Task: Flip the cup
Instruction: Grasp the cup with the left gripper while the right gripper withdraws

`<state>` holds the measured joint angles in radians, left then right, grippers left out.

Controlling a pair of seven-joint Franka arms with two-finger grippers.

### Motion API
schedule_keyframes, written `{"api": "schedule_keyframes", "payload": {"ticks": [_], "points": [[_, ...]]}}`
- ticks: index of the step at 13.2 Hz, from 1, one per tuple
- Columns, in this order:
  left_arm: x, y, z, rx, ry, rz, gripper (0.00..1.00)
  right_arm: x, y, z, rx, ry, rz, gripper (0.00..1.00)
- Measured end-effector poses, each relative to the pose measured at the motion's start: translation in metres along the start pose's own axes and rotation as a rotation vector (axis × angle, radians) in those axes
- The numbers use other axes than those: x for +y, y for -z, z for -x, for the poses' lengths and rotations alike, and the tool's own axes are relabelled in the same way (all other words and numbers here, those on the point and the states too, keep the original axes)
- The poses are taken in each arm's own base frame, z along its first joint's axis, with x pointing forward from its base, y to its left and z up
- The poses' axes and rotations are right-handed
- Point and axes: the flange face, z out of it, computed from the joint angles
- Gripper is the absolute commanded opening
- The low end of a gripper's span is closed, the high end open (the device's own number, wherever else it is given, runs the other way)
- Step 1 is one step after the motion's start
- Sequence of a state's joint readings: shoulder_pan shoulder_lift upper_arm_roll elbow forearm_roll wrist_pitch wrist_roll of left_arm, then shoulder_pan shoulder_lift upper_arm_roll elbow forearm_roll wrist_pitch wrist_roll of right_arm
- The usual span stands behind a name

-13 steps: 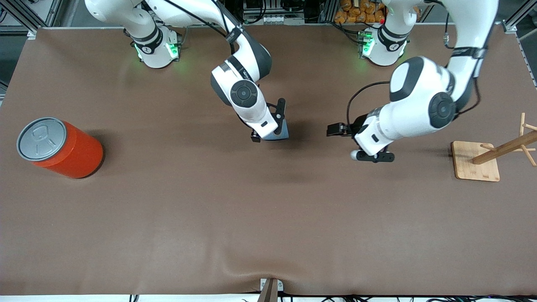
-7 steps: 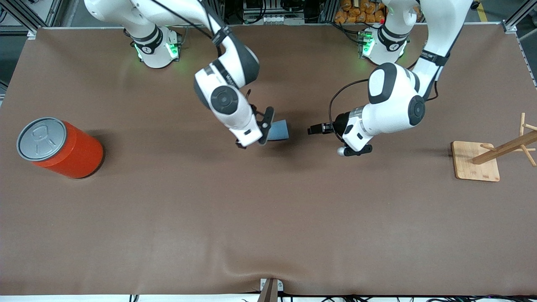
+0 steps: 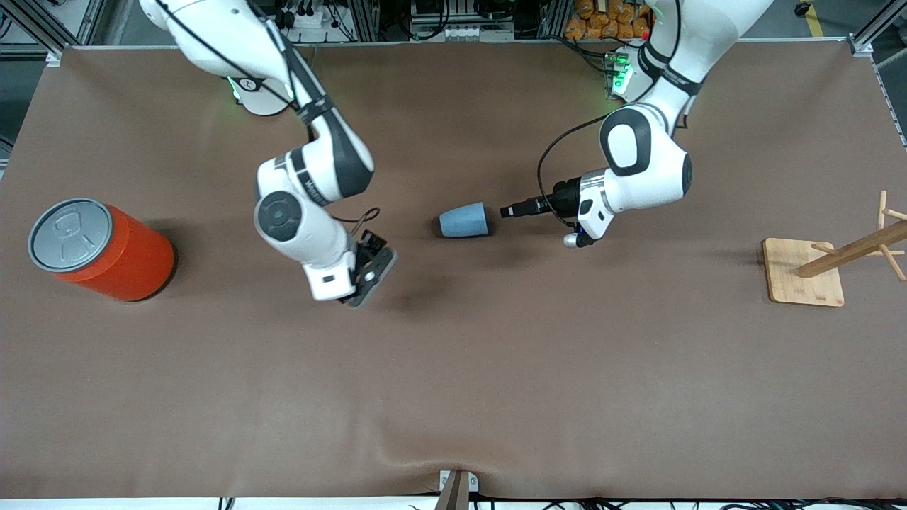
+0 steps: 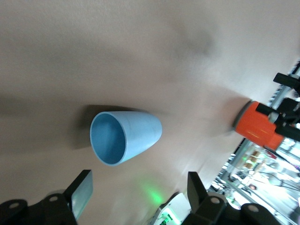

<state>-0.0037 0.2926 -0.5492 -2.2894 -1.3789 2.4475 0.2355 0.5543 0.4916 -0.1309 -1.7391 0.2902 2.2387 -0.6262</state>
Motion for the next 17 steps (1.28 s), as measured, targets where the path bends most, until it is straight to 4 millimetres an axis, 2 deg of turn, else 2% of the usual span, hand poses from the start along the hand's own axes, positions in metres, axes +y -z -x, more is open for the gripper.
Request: {"api": "schedule_keyframes", "payload": {"ticks": [2,3,6,8,10,11,15,16,17], "points": [[-0.021,-0.017,-0.001,0.018,-0.007,0.058,0.89,0.046,0.017,0.031,0.008,-0.098,0.002,1.0],[-0.029,-0.027,0.0,0.029,-0.01,0.072,0.88,0.069,0.03,0.053,0.007,-0.155,-0.005,1.0],[-0.038,-0.051,0.006,0.042,-0.008,0.102,0.83,0.134,0.096,0.137,-0.032,-0.322,-0.088,1.0],[-0.039,-0.06,0.007,0.035,-0.011,0.105,0.79,0.158,0.143,0.185,-0.02,-0.402,-0.116,1.0],[-0.043,-0.065,0.004,0.032,-0.014,0.109,0.79,0.168,0.176,0.212,0.007,-0.449,-0.111,1.0],[-0.044,-0.068,0.002,0.032,-0.008,0.117,0.77,0.167,0.191,0.222,0.001,-0.477,-0.109,1.0],[-0.038,-0.087,0.008,0.023,0.02,0.15,0.68,0.138,0.264,0.247,-0.049,-0.626,-0.028,1.0],[-0.037,-0.09,0.008,0.018,0.021,0.153,0.57,0.131,0.278,0.25,-0.058,-0.657,-0.032,1.0],[-0.037,-0.094,0.007,0.014,0.022,0.155,0.36,0.126,0.292,0.253,-0.071,-0.682,-0.033,1.0]]}}
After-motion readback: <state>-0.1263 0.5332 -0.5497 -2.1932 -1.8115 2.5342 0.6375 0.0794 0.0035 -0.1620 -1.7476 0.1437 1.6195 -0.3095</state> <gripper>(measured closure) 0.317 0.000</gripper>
